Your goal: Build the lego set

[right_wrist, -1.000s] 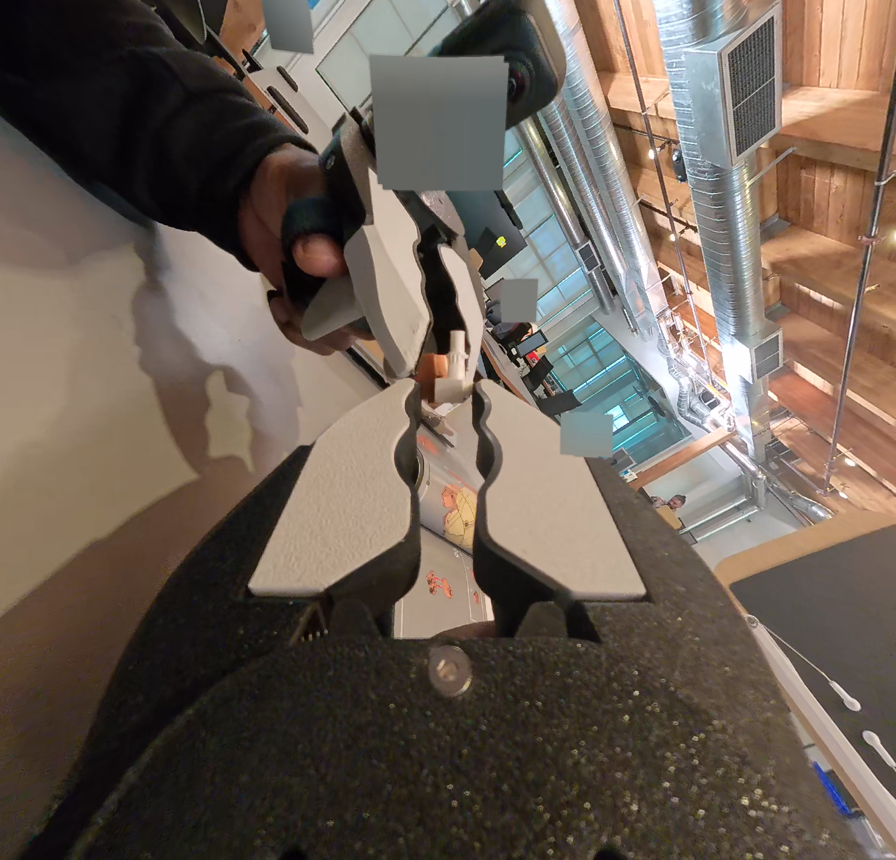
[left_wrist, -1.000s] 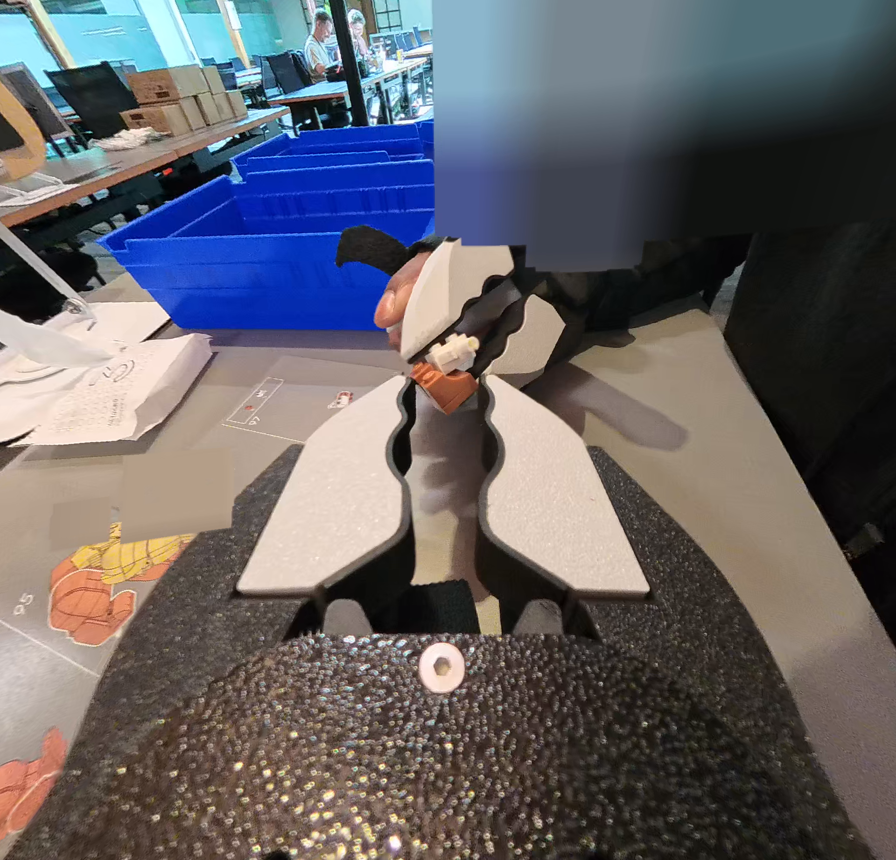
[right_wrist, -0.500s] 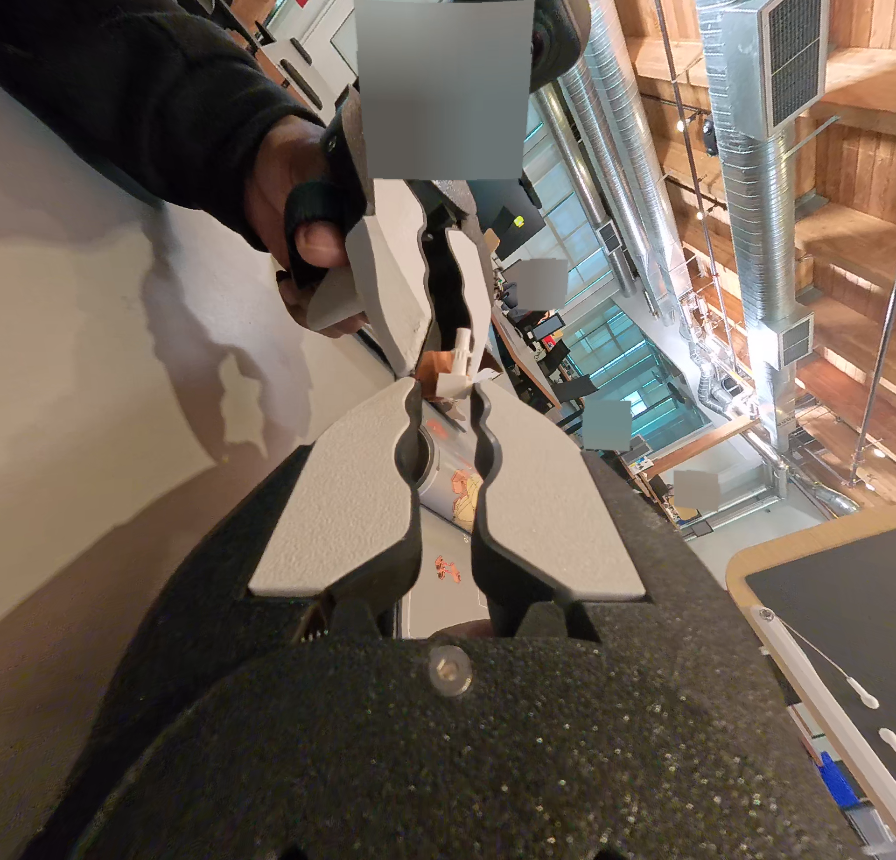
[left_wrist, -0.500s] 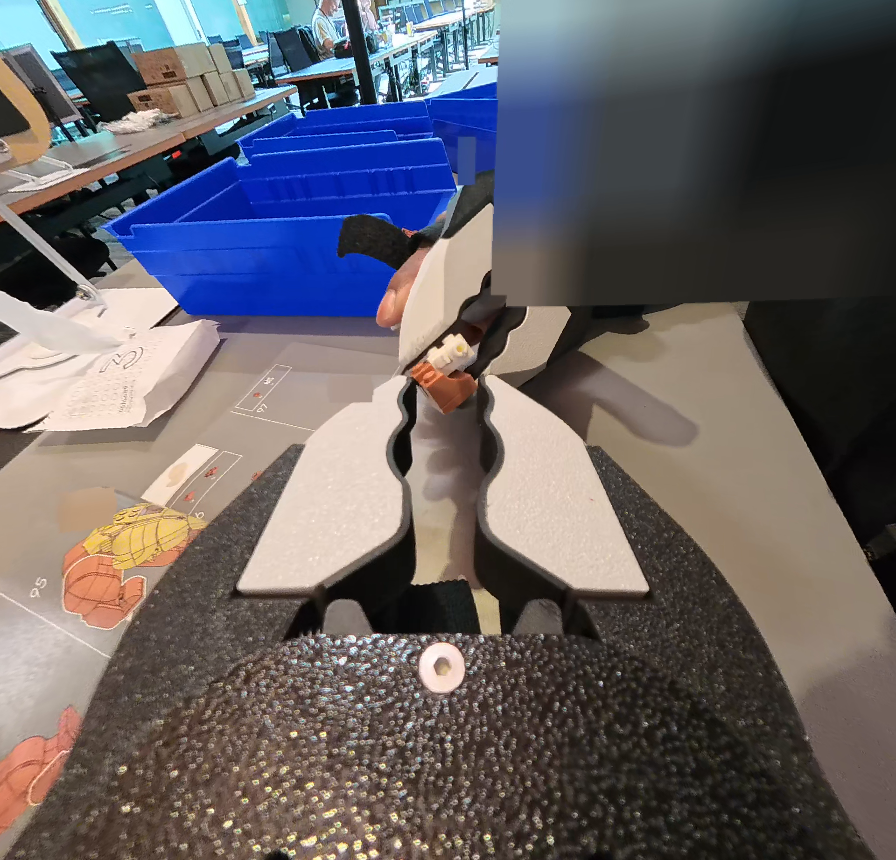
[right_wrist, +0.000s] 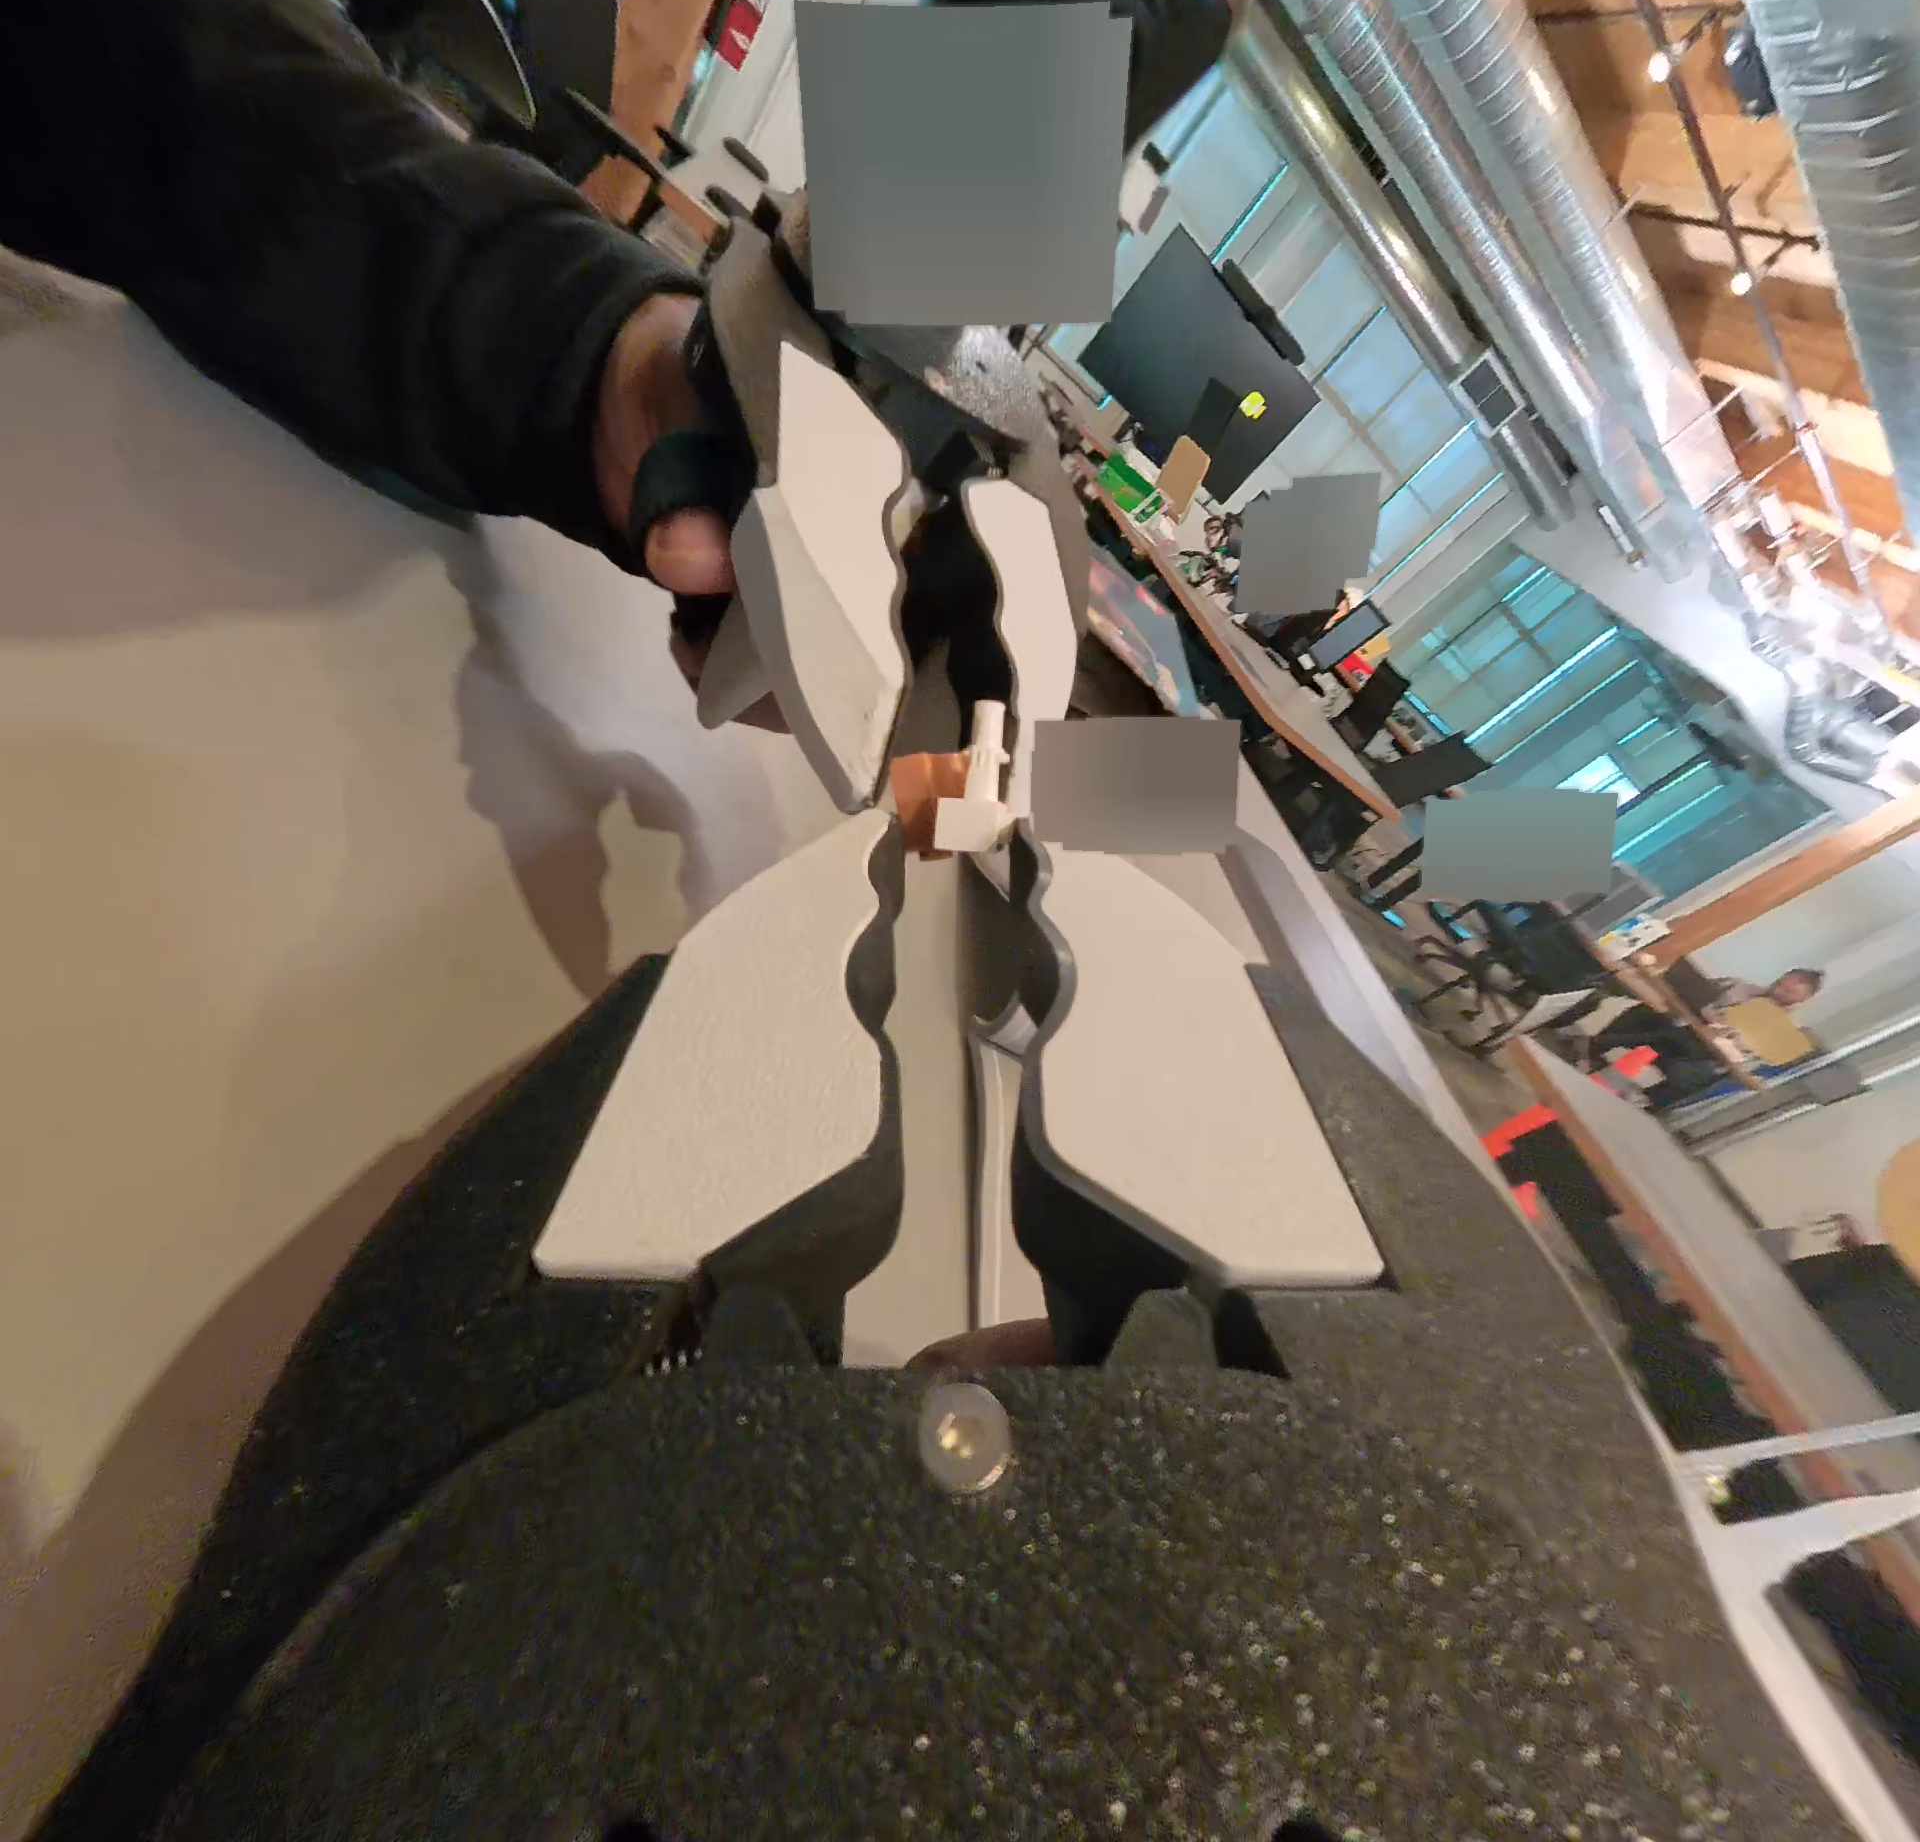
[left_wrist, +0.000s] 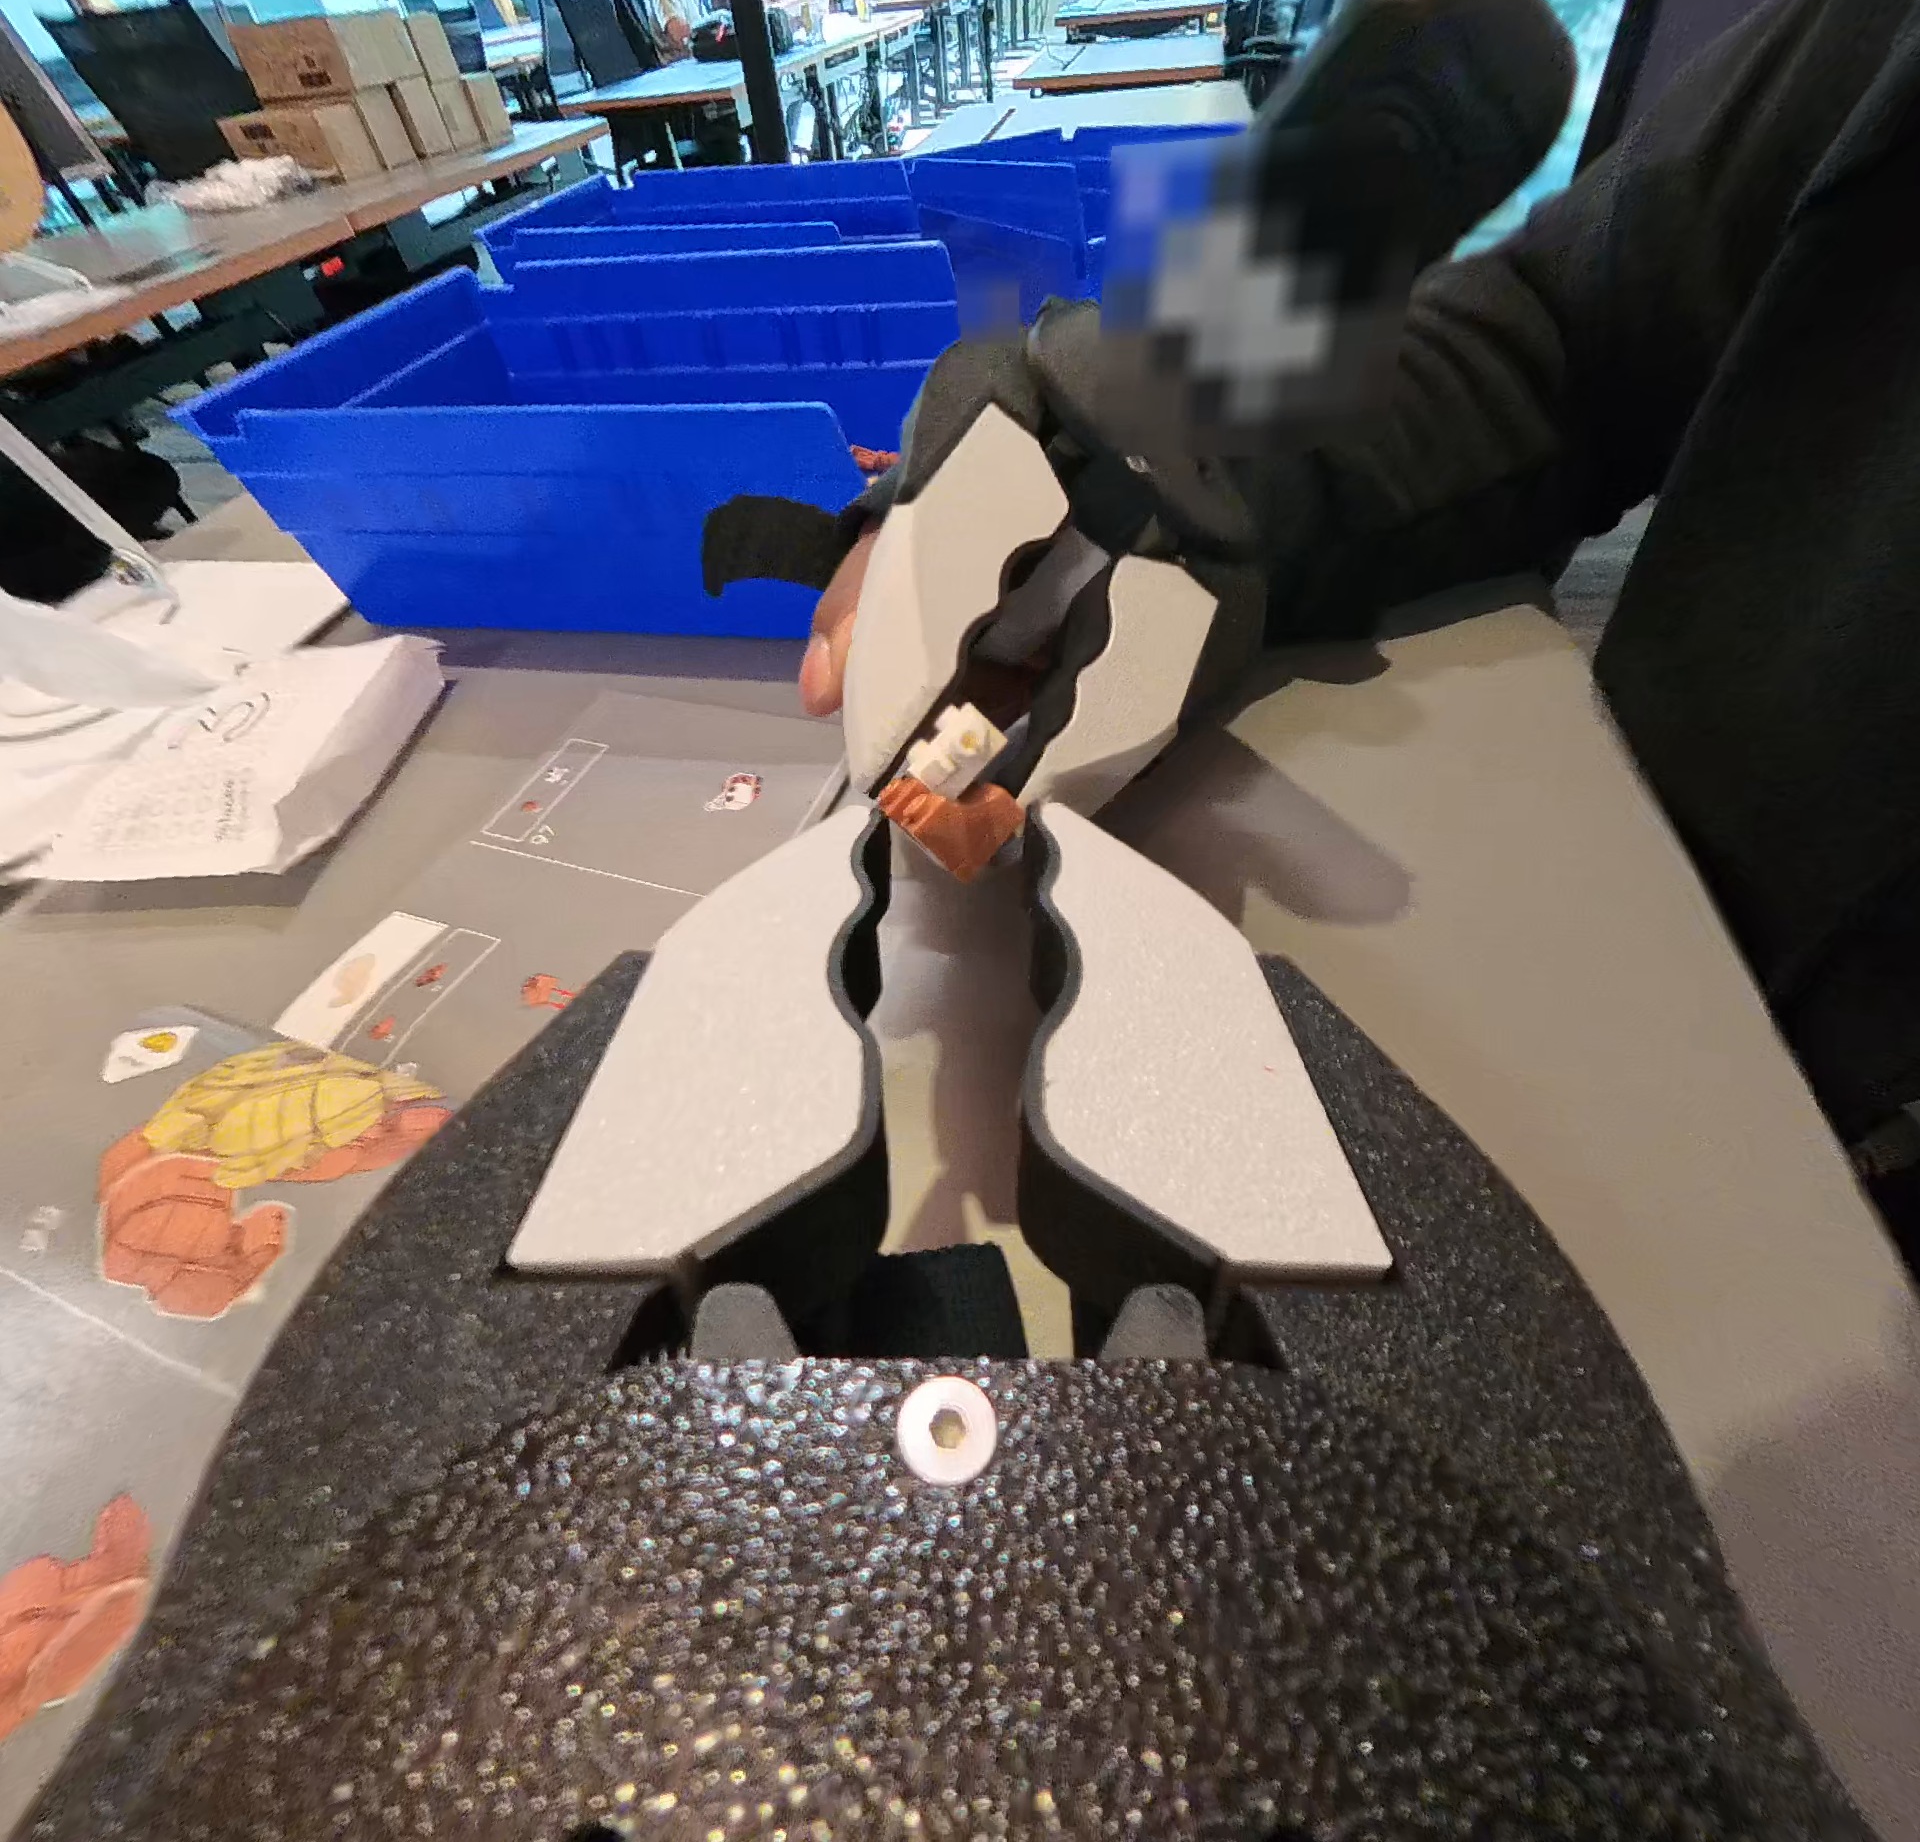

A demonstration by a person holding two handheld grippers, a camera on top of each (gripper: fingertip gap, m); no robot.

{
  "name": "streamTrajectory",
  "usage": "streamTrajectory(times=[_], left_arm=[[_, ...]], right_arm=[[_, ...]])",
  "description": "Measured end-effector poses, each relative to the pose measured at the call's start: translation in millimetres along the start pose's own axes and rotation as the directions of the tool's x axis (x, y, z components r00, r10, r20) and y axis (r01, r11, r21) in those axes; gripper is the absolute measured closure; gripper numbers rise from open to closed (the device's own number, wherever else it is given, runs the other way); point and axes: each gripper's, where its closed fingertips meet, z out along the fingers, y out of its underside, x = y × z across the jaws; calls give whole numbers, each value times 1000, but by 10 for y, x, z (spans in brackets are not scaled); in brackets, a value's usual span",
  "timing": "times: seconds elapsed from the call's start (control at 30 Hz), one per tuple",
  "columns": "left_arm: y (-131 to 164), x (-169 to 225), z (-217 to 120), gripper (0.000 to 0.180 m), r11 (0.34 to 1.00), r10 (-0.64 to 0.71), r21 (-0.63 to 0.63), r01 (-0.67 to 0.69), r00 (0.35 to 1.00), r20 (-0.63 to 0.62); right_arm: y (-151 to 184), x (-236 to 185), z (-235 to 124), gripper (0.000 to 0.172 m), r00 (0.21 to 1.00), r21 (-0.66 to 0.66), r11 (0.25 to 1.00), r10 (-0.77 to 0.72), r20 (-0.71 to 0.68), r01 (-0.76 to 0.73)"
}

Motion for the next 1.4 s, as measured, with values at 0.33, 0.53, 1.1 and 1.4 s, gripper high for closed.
streamTrajectory(times=[0.33,0.53,1.1,1.4], left_arm=[[-36,23,-95,162,885,465,-39,-464,878,113],[43,69,-55,161,835,550,-76,-545,829,101],[145,101,-50,165,840,541,-82,-537,840,47],[80,191,-62,165,849,528,-37,-527,849,24]], right_arm=[[115,-131,62,153,998,-89,995,-35,56,40],[123,-146,71,153,997,-100,995,13,74,-6],[121,-233,90,153,987,-127,990,80,138,-62],[20,-241,59,153,987,-108,984,-128,97,139]])
